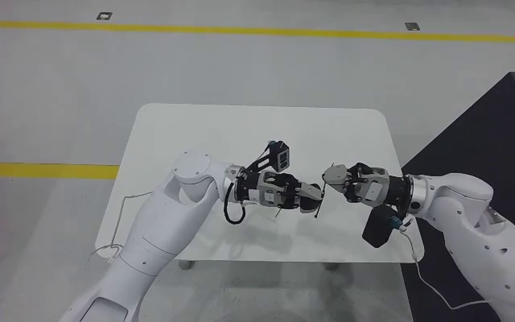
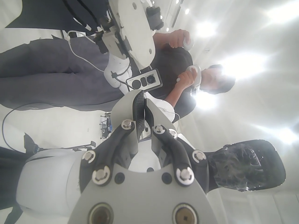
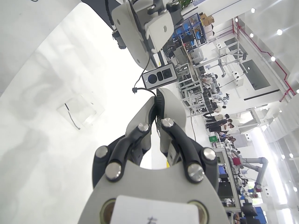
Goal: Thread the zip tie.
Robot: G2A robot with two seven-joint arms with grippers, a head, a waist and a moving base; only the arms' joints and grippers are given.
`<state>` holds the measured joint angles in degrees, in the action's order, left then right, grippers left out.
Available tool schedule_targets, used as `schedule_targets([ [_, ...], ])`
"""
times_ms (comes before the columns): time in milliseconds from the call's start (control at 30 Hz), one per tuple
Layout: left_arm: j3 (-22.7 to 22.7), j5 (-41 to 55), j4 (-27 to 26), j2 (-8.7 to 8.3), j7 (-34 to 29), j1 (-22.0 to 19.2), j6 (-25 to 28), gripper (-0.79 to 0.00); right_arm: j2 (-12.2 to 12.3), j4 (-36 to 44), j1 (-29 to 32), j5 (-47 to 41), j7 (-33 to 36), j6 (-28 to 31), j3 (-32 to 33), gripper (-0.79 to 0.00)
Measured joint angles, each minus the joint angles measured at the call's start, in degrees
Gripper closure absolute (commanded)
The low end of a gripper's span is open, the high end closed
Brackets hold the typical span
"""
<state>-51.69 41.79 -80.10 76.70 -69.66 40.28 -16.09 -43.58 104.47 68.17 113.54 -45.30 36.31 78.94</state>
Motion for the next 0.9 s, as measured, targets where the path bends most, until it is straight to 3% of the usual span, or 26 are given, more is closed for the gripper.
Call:
schedule_targets([
  [333, -0.6, 0.4, -0.3, -0.12, 0.4, 0.6, 1.3, 0.0, -0.1, 0.1, -0.9, -1.0, 0.6, 2.7, -1.4, 0.0],
  [900, -0.9, 0.5, -0.6, -0.51, -0.4, 1.3, 0.3, 0.0, -0.2, 0.8, 0.4, -3.0, 2.9, 2.0, -1.5, 0.0],
])
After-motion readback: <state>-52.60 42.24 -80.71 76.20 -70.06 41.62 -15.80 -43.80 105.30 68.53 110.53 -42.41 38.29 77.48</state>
